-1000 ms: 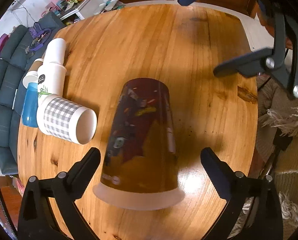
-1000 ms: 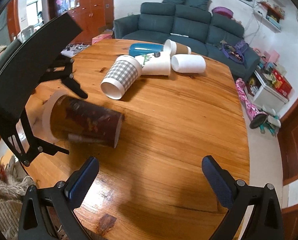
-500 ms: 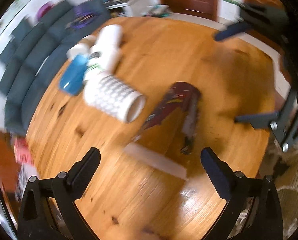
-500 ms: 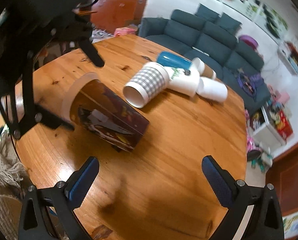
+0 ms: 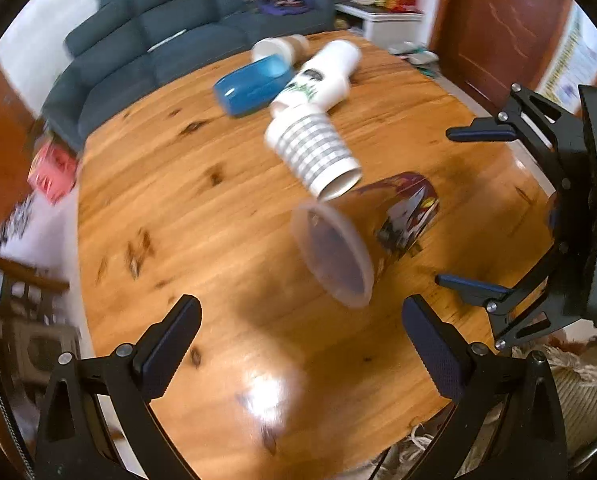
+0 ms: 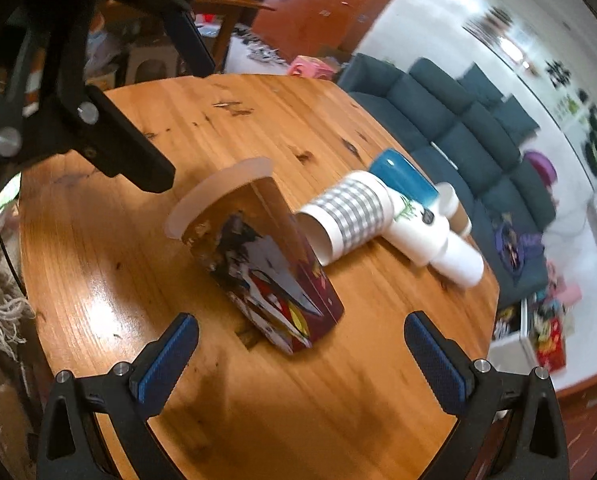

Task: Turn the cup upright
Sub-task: 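Close the right tool on the brown cup while the left tool opens and releases it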

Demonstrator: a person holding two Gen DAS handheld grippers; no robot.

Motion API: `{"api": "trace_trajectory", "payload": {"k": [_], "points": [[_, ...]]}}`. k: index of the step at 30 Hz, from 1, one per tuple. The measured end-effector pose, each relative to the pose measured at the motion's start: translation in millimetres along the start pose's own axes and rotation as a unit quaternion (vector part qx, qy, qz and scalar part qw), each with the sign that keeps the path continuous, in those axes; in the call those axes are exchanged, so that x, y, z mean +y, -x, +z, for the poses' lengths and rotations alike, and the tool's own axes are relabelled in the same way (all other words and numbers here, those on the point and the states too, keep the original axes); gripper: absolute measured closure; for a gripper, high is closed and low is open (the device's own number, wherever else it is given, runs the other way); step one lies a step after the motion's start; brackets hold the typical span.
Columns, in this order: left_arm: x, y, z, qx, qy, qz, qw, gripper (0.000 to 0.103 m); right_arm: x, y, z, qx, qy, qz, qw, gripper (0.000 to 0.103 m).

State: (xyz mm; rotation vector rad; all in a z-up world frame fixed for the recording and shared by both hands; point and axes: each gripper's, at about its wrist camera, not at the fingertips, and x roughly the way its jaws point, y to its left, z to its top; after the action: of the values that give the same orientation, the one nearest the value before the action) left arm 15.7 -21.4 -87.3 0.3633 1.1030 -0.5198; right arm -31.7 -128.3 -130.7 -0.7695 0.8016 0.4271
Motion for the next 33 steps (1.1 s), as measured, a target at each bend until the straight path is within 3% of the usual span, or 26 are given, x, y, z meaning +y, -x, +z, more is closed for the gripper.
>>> {"api": "trace_trajectory", "payload": {"k": [6,14,27,33], "points": [[20,-7,-17,0.025,0.091,-0.001,0.9955,0.002,1,-16,20,0.004,0.039,0.005,0.999,0.000],[38,-18,-33,0.028,0.152,0.003,0.9879,0.002,10,-33,44,0.023,0.088,0.018,0.996,0.000],[44,-27,-43,0.034,0.169,-0.003,0.9851,0.002,16,-64,69,0.072,0.126,0.025,0.989,0.000],[44,-30,-44,0.033,0.171,-0.013,0.9847,0.002,25,-72,70,0.097,0.133,0.030,0.986,0.017]]}}
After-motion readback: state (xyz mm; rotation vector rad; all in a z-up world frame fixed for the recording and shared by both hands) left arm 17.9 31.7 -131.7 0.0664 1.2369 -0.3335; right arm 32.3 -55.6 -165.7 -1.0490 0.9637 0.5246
